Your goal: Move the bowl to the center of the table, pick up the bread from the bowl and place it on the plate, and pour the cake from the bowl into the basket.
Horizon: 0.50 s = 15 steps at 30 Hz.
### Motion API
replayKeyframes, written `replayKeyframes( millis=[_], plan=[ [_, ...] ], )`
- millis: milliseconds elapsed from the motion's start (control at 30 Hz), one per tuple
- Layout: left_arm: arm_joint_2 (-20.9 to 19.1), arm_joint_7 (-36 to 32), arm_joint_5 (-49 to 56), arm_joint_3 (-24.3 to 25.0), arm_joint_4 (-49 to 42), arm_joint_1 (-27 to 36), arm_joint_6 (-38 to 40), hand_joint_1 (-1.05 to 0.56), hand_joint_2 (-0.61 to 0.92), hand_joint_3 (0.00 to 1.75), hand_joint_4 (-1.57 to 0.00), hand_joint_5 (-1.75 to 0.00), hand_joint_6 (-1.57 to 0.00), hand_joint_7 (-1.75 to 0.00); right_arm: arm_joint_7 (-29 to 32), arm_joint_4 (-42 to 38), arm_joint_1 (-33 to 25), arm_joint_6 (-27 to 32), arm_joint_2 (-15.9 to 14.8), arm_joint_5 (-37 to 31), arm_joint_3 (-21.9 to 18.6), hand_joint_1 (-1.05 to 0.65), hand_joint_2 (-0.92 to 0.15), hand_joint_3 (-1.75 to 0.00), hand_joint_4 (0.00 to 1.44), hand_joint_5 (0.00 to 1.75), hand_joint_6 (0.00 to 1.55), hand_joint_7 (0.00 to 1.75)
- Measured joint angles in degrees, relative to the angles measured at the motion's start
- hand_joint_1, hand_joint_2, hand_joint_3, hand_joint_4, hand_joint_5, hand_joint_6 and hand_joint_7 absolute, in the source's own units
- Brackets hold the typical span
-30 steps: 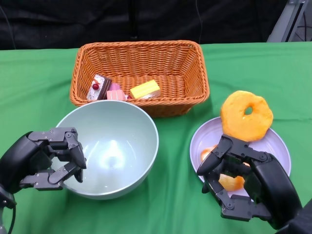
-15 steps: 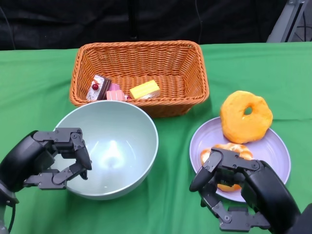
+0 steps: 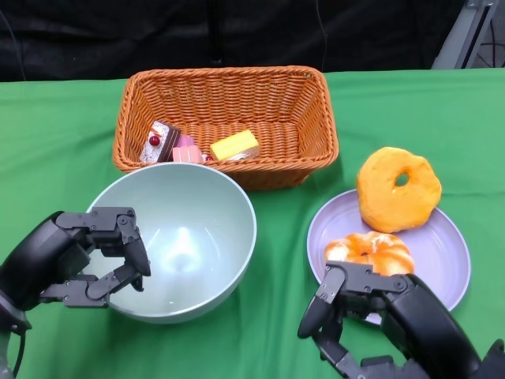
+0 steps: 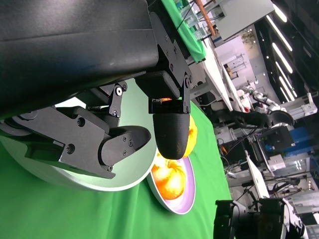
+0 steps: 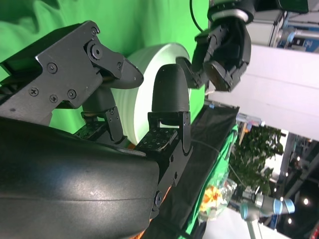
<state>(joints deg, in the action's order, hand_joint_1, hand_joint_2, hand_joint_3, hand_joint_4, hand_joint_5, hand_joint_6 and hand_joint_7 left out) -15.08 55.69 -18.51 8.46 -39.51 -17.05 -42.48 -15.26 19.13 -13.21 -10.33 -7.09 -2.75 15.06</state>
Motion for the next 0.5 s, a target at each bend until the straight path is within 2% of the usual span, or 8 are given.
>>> replayKeyframes(
  millis=[200, 500],
  plan=[
    [-0.09, -0.14, 0.08, -0.06, 0.19, 0.03, 0.0, -0.01, 0.71, 0.84, -0.73, -1.55, -0.75, -1.27, -0.4, -1.22, 0.24, -0.98, -0.18, 0.0, 0.33, -0.05, -0.44, -1.12, 0.83, 1.46, 0.78, 1.21],
    [-0.15, -0.61, 0.14, -0.08, 0.19, 0.1, 0.0, -0.01, 0.71, 0.83, -0.73, -1.54, -0.75, -1.26, -0.96, -1.66, 0.33, -0.98, -0.34, 0.13, 0.13, -0.05, -0.47, -1.07, 0.8, 1.51, 0.77, 1.22]
  ],
)
